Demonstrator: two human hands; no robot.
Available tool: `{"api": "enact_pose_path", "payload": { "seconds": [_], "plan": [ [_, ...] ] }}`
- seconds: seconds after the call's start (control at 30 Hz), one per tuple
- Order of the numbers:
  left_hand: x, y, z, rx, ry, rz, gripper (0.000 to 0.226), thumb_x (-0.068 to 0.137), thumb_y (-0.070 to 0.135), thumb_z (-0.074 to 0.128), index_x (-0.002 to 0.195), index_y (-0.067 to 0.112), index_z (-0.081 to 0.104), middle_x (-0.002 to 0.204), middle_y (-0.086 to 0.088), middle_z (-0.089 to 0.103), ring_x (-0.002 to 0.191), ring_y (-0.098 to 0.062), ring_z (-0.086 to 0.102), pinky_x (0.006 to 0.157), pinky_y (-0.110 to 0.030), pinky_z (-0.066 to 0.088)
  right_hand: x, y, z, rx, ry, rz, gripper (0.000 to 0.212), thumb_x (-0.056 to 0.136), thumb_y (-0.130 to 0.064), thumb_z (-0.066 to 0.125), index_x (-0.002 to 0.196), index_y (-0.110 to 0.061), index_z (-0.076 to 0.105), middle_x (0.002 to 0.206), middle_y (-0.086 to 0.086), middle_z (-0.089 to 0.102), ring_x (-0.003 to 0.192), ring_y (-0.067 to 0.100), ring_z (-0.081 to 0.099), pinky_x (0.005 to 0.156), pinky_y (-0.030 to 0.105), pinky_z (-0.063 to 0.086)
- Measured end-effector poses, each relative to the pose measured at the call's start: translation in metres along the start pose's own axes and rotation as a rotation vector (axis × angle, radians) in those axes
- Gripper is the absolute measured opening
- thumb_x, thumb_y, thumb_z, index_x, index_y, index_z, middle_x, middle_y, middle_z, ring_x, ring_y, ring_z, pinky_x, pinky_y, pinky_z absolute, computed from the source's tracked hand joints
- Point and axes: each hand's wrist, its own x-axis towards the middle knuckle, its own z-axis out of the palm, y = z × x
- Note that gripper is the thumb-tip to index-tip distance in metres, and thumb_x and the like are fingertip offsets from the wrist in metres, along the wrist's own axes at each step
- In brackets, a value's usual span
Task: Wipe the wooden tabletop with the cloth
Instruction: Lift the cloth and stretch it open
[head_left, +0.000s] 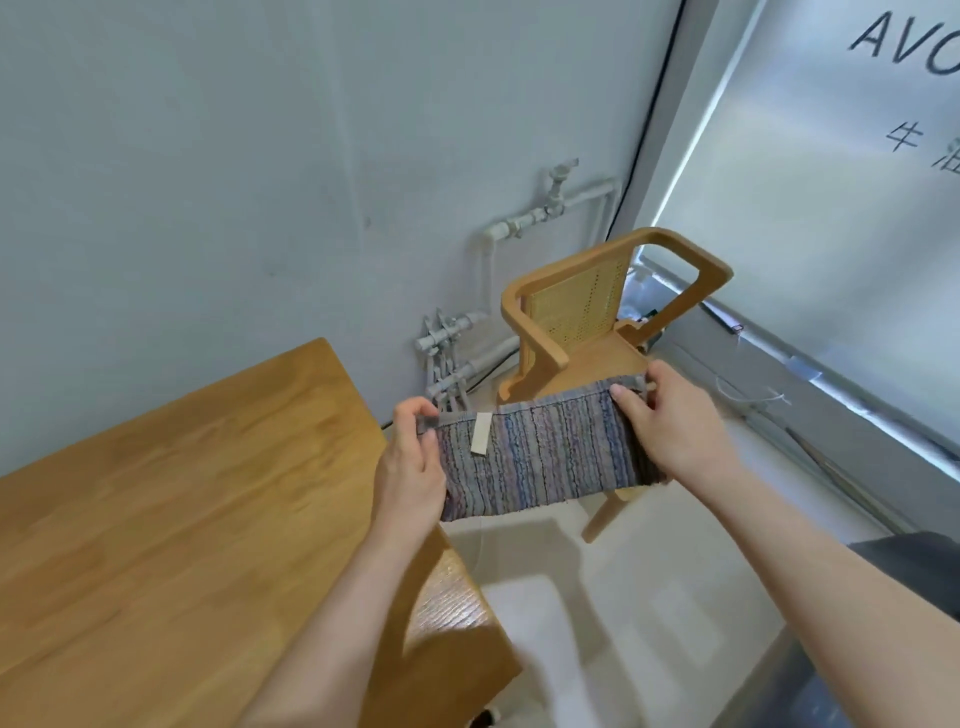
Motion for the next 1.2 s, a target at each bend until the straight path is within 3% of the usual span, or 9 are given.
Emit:
{"api": "enact_pose_path", "payload": {
  "seconds": [0.07, 0.23, 0.37, 0.5, 0.67, 0.8, 0.93, 1.07, 1.2],
  "plan": [
    [0.021, -0.002, 0.012, -0.073, -0.014, -0.101, 0.03, 0.096, 0.003, 0.041, 0.086, 0.03, 0.045, 0.074, -0.002, 0.051, 0.058, -0.015, 0.039, 0.057, -0.031, 0.028, 0.026, 0.007, 0.009, 0.008, -0.034, 0.018, 0.027, 0.095, -0.043, 0.053, 0.087, -0.017, 0.048, 0.077, 0.001, 0.058, 0.074, 0.024, 0.053, 0.061, 0.036, 0.04],
    [0.077, -0.016, 0.04, -0.311, -0.036, -0.293, 0.047, 0.097, 0.0, 0.039, 0.071, 0.031, 0.063, 0.086, 0.003, 0.061, 0.075, -0.016, 0.052, 0.063, -0.029, 0.038, 0.103, 0.012, 0.023, 0.52, -0.193, 0.153, 0.016, 0.097, -0.027, 0.055, 0.088, -0.014, 0.055, 0.078, -0.001, 0.056, 0.079, 0.02, 0.054, 0.062, 0.029, 0.038],
    [0.126, -0.016, 0.07, -0.282, 0.018, -0.261, 0.049, 0.094, -0.006, 0.037, 0.069, 0.028, 0.061, 0.079, 0.0, 0.057, 0.068, -0.018, 0.047, 0.06, -0.03, 0.035, 0.178, 0.013, 0.038, 0.421, -0.204, 0.034, 0.019, 0.1, -0.026, 0.046, 0.106, -0.011, 0.054, 0.1, 0.007, 0.064, 0.094, 0.023, 0.059, 0.079, 0.037, 0.045],
    [0.172, -0.013, 0.096, -0.242, 0.066, -0.324, 0.047, 0.085, -0.009, 0.037, 0.062, 0.023, 0.062, 0.084, 0.001, 0.059, 0.098, -0.029, 0.054, 0.085, -0.039, 0.044, 0.244, 0.013, 0.05, 0.304, -0.172, -0.025, 0.021, 0.098, -0.032, 0.049, 0.108, -0.014, 0.055, 0.097, 0.004, 0.065, 0.091, 0.021, 0.059, 0.083, 0.04, 0.047],
    [0.236, 0.009, 0.109, -0.28, 0.081, -0.359, 0.043, 0.086, -0.01, 0.037, 0.064, 0.017, 0.062, 0.062, -0.003, 0.052, 0.049, -0.006, 0.038, 0.05, -0.018, 0.03, 0.313, 0.01, 0.05, 0.481, -0.252, 0.087, 0.016, 0.095, -0.032, 0.057, 0.096, -0.017, 0.061, 0.088, 0.003, 0.066, 0.081, 0.019, 0.062, 0.07, 0.033, 0.048],
    [0.296, 0.024, 0.125, -0.33, 0.163, -0.363, 0.036, 0.079, -0.013, 0.036, 0.062, 0.013, 0.053, 0.058, 0.0, 0.044, 0.049, -0.007, 0.033, 0.048, -0.02, 0.027, 0.38, 0.007, 0.053, 0.592, -0.37, 0.153, 0.016, 0.097, -0.027, 0.057, 0.088, -0.015, 0.063, 0.085, 0.007, 0.067, 0.075, 0.019, 0.063, 0.068, 0.034, 0.053],
    [0.37, 0.021, 0.152, -0.421, 0.156, -0.502, 0.048, 0.081, -0.013, 0.036, 0.054, 0.02, 0.059, 0.056, 0.0, 0.048, 0.052, -0.017, 0.035, 0.05, -0.027, 0.025, 0.462, 0.009, 0.068, 0.615, -0.403, 0.133, 0.014, 0.095, -0.025, 0.061, 0.095, -0.012, 0.065, 0.088, 0.006, 0.067, 0.076, 0.017, 0.064, 0.067, 0.031, 0.052],
    [0.44, 0.01, 0.187, -0.473, 0.084, -0.591, 0.041, 0.084, -0.009, 0.047, 0.078, 0.02, 0.076, 0.087, -0.006, 0.071, 0.074, -0.021, 0.057, 0.068, -0.031, 0.043, 0.557, 0.022, 0.102, 0.589, -0.476, 0.081, 0.003, 0.093, -0.021, 0.061, 0.096, -0.023, 0.06, 0.09, 0.006, 0.065, 0.079, 0.021, 0.059, 0.072, 0.032, 0.047],
    [0.496, -0.003, 0.228, -0.269, 0.071, -0.557, 0.05, 0.08, -0.007, 0.059, 0.116, 0.027, 0.066, 0.095, -0.003, 0.068, 0.078, -0.019, 0.061, 0.076, -0.031, 0.051, 0.626, 0.029, 0.138, 0.604, -0.476, 0.013, 0.015, 0.094, -0.01, 0.054, 0.101, -0.024, 0.054, 0.084, 0.016, 0.062, 0.069, 0.024, 0.052, 0.066, 0.039, 0.049]
  ]
}}
